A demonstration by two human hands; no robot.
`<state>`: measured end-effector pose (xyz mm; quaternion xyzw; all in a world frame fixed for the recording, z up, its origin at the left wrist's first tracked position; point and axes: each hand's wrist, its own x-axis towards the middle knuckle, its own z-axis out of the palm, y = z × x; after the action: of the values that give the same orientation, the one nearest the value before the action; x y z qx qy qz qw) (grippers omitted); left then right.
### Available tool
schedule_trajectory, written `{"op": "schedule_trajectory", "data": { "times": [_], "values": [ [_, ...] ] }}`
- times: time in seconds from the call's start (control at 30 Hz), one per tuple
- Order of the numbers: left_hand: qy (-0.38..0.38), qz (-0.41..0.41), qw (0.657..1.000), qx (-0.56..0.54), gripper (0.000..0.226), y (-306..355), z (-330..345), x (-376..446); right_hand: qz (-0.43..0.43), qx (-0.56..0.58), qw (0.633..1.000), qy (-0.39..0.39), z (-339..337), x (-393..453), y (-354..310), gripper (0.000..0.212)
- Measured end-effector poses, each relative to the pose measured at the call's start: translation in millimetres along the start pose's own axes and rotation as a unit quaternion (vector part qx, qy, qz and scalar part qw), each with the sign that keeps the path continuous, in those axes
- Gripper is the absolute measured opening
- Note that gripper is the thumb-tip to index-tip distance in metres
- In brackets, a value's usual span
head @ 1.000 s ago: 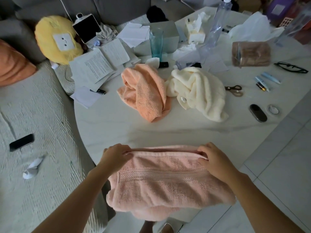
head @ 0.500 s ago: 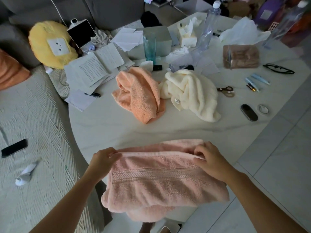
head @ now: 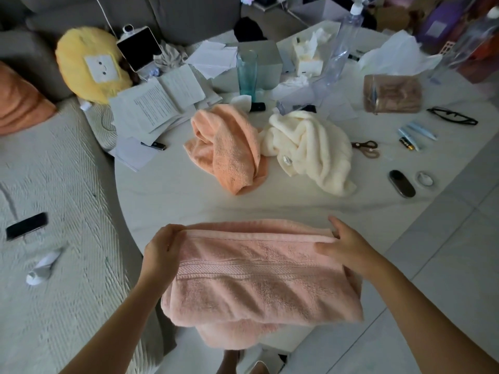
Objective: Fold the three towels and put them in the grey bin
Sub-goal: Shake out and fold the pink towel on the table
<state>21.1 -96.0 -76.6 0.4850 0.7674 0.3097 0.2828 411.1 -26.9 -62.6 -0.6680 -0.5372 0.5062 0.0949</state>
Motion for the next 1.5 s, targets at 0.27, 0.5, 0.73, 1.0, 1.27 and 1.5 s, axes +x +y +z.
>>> {"op": "schedule_trajectory", "data": {
  "times": [0.27, 0.5, 0.73, 1.0, 1.27, 1.5],
  "values": [
    [0.015, -0.044, 0.999, 0.001, 0.010, -11.4, 14.2, -10.7, -0.066, 0.075, 0.991, 0.092, 14.7, 5.1, -3.9, 0.038],
    [0.031, -0.037, 0.997, 0.054, 0.015, -16.0, 32.9, 9.7, -0.046, -0.161, 0.967, 0.193, 20.0, 13.5, 3.5, 0.024],
    [0.055, -0.036, 0.998, 0.009, 0.014, -23.3, 35.9, 3.7, -0.192, 0.045, 0.964, 0.179, 27.5, 25.7, -18.2, 0.018],
    [0.083, -0.007, 0.996, 0.022, 0.014, -25.2, 29.9, -5.0, -0.069, -0.168, 0.980, 0.084, 33.1, 56.2, 5.7, 0.017],
    [0.033, -0.011, 0.999, 0.033, 0.011, -33.5, 23.1, 5.8, 0.002, -0.037, 0.999, 0.021, 13.1, 61.6, -1.0, 0.065],
    [0.054, 0.022, 0.998, -0.031, 0.018, -4.7, -17.1, -5.9, -0.140, -0.012, 0.988, 0.065, -21.4, 0.9, -24.7, 0.045]
  ]
}}
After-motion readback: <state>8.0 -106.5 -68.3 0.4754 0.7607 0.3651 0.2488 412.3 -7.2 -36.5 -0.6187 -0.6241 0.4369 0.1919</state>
